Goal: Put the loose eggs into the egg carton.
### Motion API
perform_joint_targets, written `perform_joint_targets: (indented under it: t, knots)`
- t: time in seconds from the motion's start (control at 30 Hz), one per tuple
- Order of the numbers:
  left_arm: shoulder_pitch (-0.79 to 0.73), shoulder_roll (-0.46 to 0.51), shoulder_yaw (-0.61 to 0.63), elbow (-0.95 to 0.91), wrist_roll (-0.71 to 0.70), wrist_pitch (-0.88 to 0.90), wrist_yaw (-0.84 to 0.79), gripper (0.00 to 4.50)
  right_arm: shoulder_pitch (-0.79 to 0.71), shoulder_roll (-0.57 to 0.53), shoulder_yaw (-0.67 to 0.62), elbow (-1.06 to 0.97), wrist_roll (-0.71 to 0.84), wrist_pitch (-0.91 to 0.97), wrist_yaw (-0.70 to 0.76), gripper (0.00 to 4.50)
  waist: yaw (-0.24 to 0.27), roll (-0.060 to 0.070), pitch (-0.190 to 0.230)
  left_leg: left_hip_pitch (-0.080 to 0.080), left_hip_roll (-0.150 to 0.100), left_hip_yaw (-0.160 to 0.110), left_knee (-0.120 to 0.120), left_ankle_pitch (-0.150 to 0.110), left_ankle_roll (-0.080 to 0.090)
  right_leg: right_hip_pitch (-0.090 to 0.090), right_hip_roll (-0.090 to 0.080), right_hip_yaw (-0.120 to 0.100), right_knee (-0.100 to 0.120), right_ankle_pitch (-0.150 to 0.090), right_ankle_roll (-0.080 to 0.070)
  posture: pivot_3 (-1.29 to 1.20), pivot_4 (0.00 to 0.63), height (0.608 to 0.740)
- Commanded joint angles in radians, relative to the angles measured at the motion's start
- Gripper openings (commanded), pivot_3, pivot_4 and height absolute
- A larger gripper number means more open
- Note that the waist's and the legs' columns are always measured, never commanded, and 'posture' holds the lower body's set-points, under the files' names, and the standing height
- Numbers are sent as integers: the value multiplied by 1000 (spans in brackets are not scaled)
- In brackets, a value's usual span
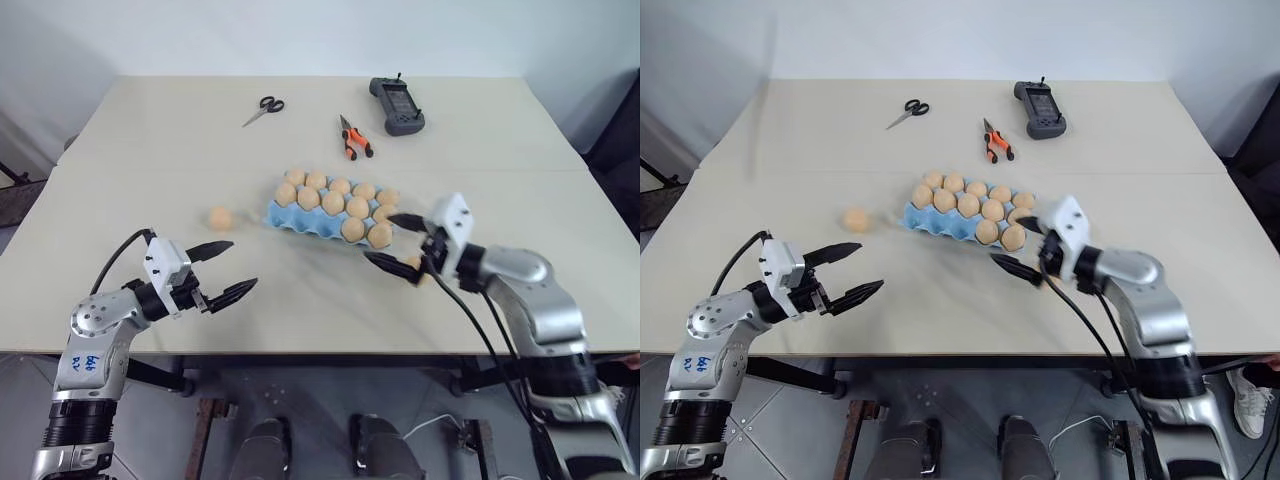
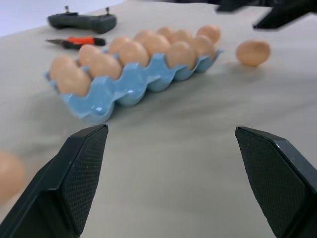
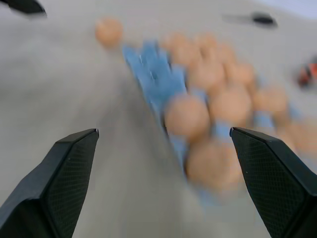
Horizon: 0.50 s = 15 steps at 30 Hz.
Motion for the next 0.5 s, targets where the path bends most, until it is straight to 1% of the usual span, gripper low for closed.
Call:
perform_joint_targets:
  t: [0.03,0.13,0.27,0.4,0.5]
  knots:
    - [-15,7,-23,-13,-17,-6,-55,4377,133,-35,-127,-96,40,-95,4,4452,-2,0,0,1,0,0,-1,0,0,1,1,2,0,0,0,0,150,740]
    - [-30,8,-39,20,2,-28,-80,4439,265,-49,-193,-101,34,-171,10,4489,-8,0,0,4,2,5,-1,-1,0,1,3,4,1,0,0,0,150,740]
    - [-56,8,-64,51,4,-29,-116,4439,366,-26,-244,-61,48,-245,3,4489,-7,0,0,8,2,7,0,0,0,2,4,6,4,0,0,0,150,740]
    - [-78,3,-68,76,10,-51,-127,4439,413,-21,-250,-4,36,-316,10,4489,-4,-1,0,8,2,7,1,1,1,3,3,6,3,3,1,0,150,740]
    - [-86,6,-72,86,8,-57,-142,4439,401,-23,-221,9,35,-331,11,4489,-5,-1,0,8,1,7,2,2,1,3,3,7,2,4,1,0,150,740]
